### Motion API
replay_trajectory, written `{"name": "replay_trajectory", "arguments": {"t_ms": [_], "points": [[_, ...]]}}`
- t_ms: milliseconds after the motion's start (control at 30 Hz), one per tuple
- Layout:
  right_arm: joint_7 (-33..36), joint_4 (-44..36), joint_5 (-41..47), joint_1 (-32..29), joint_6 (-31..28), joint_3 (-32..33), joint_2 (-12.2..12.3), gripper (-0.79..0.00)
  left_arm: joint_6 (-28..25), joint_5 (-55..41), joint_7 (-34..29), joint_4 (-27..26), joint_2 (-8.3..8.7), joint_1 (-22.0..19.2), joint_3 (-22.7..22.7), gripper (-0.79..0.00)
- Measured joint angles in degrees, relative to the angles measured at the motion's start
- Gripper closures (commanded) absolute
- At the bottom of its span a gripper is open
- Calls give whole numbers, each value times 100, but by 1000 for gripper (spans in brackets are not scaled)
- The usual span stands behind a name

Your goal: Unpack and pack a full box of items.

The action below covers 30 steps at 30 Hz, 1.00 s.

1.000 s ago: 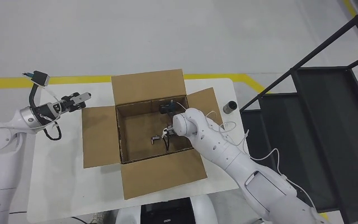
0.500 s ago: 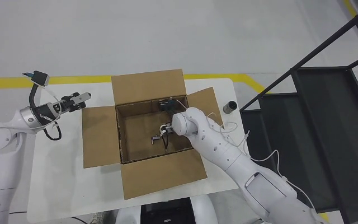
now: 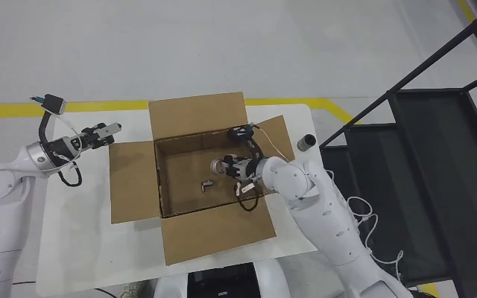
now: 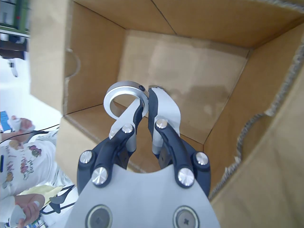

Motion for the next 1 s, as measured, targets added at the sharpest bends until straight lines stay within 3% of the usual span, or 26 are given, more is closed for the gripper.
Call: {"name": "replay_trajectory", "arguments": {"t_ms": [300, 1000], "points": [[-384, -519, 908, -748, -1336, 698, 147, 0, 0, 0, 0, 0, 0, 0, 0, -785], [-378, -515, 896, -741, -1287, 693, 146, 0, 0, 0, 0, 0, 0, 0, 0, -785]]}}
